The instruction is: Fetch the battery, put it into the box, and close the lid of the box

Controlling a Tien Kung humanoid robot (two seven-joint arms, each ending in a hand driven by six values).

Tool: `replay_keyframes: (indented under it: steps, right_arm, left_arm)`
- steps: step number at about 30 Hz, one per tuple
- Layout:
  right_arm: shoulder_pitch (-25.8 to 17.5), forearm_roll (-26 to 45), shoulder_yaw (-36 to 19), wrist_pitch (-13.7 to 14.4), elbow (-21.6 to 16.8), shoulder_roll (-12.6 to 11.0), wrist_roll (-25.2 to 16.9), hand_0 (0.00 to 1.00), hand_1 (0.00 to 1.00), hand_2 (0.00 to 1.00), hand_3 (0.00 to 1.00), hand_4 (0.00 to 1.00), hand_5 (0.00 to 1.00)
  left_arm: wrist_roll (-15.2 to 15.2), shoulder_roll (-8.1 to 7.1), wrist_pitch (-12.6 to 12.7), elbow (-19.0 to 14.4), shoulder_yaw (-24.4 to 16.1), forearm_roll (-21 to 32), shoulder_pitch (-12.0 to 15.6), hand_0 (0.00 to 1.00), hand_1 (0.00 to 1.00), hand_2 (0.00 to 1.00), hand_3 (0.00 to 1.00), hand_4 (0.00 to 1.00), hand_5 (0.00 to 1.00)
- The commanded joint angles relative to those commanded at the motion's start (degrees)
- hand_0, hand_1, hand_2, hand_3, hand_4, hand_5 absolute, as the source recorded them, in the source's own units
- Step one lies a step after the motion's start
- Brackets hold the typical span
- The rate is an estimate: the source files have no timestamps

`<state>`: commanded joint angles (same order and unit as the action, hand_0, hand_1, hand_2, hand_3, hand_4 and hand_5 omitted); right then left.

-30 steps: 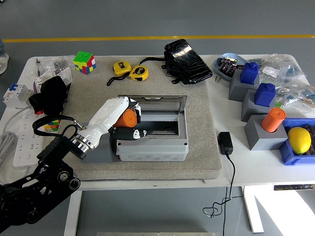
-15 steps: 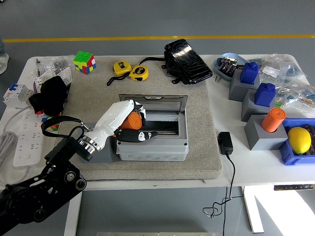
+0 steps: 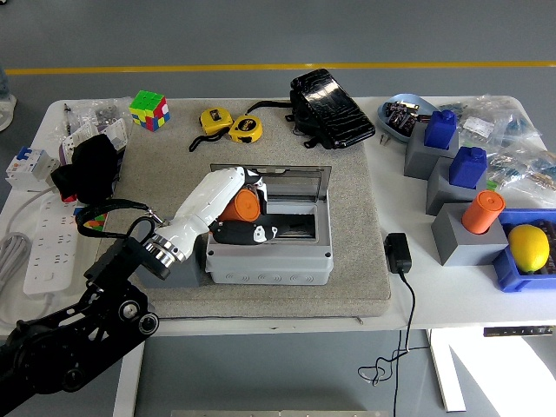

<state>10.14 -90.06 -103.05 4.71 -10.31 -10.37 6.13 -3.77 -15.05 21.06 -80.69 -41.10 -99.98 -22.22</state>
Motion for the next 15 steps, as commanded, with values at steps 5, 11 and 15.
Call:
replay_keyframes:
  steps: [5,11,15]
  right_arm:
    - [0.2,0.0,0.0,0.0,0.0,0.0,0.1,0.87,0.818,0.789,0.843,0.998,0.998]
    - [0.3,0.1,-0.1,0.0,0.0,0.0,0.1,0.87,0.817,0.789,0.844,0.998,0.998]
    - [0.4,0.2,0.0,0.0,0.0,0.0,0.1,0.866,0.818,0.788,0.843,0.998,0.998]
  left_arm:
    - [-0.3,0.34,0.1,-0.1,1.2,0.5,-0.3,0.019,0.002,0.086,0.062,0.809,0.254]
    - [-0.3,0.59,0.5,0.8,2.1,0.4,-0.3,0.02,0.002,0.085,0.064,0.809,0.258]
    - [-0.9,0.94,1.1,2.2,2.7,0.9,-0.3,0.02,0.002,0.086,0.065,0.809,0.262]
